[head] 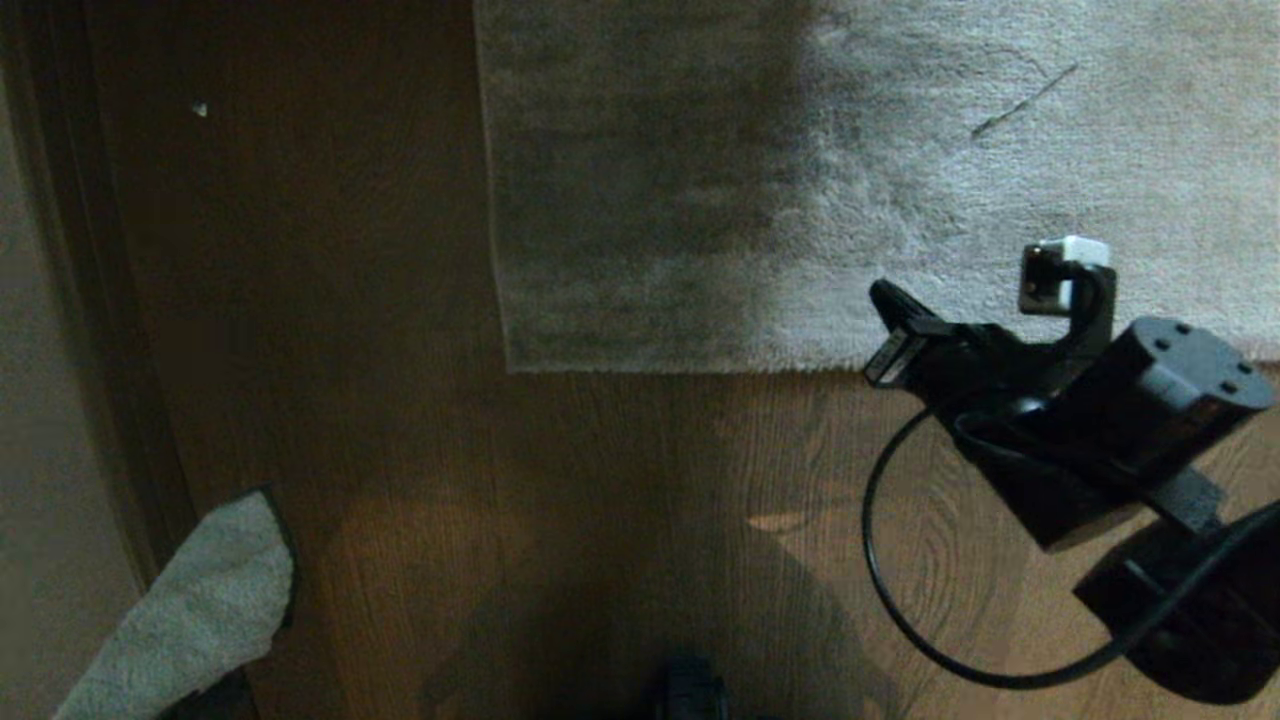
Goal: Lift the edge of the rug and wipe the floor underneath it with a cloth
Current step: Put down the rag
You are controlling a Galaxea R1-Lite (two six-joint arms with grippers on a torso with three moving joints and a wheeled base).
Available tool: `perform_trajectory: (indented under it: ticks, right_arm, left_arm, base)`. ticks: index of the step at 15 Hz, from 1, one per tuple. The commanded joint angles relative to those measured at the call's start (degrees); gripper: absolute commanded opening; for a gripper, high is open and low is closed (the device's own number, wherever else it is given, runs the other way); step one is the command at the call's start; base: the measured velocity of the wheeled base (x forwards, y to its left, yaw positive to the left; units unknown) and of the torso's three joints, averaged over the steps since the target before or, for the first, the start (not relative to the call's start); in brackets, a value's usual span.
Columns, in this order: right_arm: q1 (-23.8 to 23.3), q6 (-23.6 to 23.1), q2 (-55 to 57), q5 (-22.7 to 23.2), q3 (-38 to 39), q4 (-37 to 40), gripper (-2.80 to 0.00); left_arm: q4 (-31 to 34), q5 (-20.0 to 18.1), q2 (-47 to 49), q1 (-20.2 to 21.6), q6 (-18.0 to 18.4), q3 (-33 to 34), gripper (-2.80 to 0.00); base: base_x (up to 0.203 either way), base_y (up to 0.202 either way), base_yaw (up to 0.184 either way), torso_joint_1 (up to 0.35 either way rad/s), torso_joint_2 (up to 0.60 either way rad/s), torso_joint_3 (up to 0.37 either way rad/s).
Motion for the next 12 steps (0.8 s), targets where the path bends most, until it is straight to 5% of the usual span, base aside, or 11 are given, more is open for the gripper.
perform_trajectory:
  ticks: [1,7,12]
  right_arm:
    - [-3.83,-0.39,-7.67,0.02,6.65,-2.74,-2.8]
    - [-17.95,-1.78,-22.51,3.6,21.34,-2.7,-2.8]
    - [-21.07,-2.3,-29.24,5.95,28.69,-2.51,-2.8]
  left_arm:
    - [-0.01,0.07,-0.02,0.01,-0.02,0.05,-2.8]
    - [-0.1,0.07,-0.02,0.01,-0.02,-0.03,-2.8]
    - [-0.01,0.07,-0.02,0.01,-0.02,0.05,-2.8]
  base:
    - [0.0,0.0,0.0,0.0,0.0,0.0]
    - [0.0,0.0,0.0,0.0,0.0,0.0]
    - [0.0,0.0,0.0,0.0,0.0,0.0]
